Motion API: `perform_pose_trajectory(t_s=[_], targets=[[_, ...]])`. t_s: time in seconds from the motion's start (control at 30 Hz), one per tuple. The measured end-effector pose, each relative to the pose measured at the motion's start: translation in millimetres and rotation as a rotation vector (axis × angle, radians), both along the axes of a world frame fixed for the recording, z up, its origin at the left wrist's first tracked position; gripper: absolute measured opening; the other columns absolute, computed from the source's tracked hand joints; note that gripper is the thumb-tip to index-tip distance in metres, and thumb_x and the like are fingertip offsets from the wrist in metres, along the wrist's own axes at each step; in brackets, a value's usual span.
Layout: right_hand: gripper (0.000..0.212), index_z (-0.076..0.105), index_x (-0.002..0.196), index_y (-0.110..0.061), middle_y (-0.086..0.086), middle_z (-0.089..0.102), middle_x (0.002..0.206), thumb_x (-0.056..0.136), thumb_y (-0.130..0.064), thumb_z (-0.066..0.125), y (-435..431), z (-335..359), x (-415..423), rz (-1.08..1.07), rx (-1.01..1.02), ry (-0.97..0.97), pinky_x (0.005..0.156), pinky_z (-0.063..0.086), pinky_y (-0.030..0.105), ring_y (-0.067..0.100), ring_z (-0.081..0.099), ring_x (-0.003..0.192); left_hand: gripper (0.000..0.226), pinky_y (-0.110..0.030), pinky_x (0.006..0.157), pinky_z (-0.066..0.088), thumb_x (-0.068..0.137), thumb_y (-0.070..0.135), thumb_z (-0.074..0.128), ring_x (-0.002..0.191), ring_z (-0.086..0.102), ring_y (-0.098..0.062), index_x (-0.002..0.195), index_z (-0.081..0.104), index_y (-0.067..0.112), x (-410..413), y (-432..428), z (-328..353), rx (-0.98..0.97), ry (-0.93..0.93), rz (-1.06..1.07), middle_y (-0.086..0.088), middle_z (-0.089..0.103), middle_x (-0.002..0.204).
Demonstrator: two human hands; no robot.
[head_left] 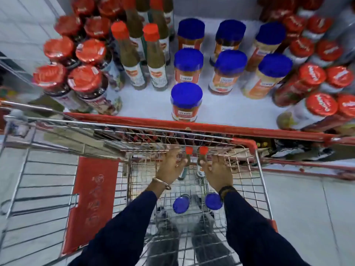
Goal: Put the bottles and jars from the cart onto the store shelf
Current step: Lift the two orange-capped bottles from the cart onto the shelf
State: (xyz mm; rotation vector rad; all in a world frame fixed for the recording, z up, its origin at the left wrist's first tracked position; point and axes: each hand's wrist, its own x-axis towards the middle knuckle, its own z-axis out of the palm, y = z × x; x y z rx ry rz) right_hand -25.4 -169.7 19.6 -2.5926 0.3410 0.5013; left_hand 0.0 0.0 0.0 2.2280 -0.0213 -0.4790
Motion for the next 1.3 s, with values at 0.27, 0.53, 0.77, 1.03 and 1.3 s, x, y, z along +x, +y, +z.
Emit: perform_pose_trajectory(t_s=[0.27,0.53,0.77,1.03,1.3], targets=[[0.042,0.054,0.099,-0.028,0.002,0.065,0.101,0.071,-0.058,0.050,7.6,-73.8,25.6,-0.322,0.257,0.016,0.075,0.056,0.045,0.022,0.063,0.086,0.010,-0.024,0.071,0.047,0.081,0.009,0.064,0.081,0.050,-0.019,0.089,0.058,0.008,27.0,-30.9,-55.6,-0.062,0.281,0.194,-0.008,0.055,0.085],[0.027,0.057,0.103,-0.024,-0.001,0.069,0.096,0.079,-0.036,0.065,8.4,-93.4,28.8,-0.395,0.292,-0.131,0.068,0.057,0.036,0.018,0.066,0.081,0.021,-0.026,0.071,0.043,0.081,0.009,0.063,0.079,0.056,-0.016,0.100,0.057,0.010,29.0,-27.1,-81.7,-0.027,0.148,0.128,-0.007,0.065,0.090],[0.022,0.059,0.102,-0.011,0.007,0.069,0.096,0.084,-0.023,0.065,5.3,-75.3,13.4,-0.259,0.310,-0.139,0.069,0.044,0.026,0.020,0.062,0.080,0.022,-0.032,0.074,0.052,0.079,0.014,0.067,0.075,0.057,-0.012,0.099,0.059,0.010,8.2,-10.8,-63.0,-0.009,0.011,0.120,-0.005,0.068,0.090],[0.012,0.059,0.090,-0.023,-0.007,0.067,0.084,0.082,-0.019,0.068,11.6,21.5,-15.8,-0.200,0.480,-0.274,0.070,0.046,0.012,0.009,0.063,0.077,0.029,-0.016,0.066,0.048,0.073,0.007,0.072,0.078,0.059,-0.018,0.101,0.063,0.011,-19.3,21.0,22.8,-0.144,-0.122,0.225,0.001,0.063,0.083],[0.030,0.063,0.103,-0.026,-0.013,0.067,0.098,0.077,-0.014,0.072,29.5,146.4,-32.3,-0.187,0.736,-0.406,0.086,0.047,0.022,-0.007,0.062,0.092,0.032,-0.041,0.077,0.056,0.070,0.013,0.076,0.081,0.066,-0.018,0.093,0.063,0.031,-44.4,62.0,144.0,-0.267,-0.320,0.319,0.002,0.071,0.085]])
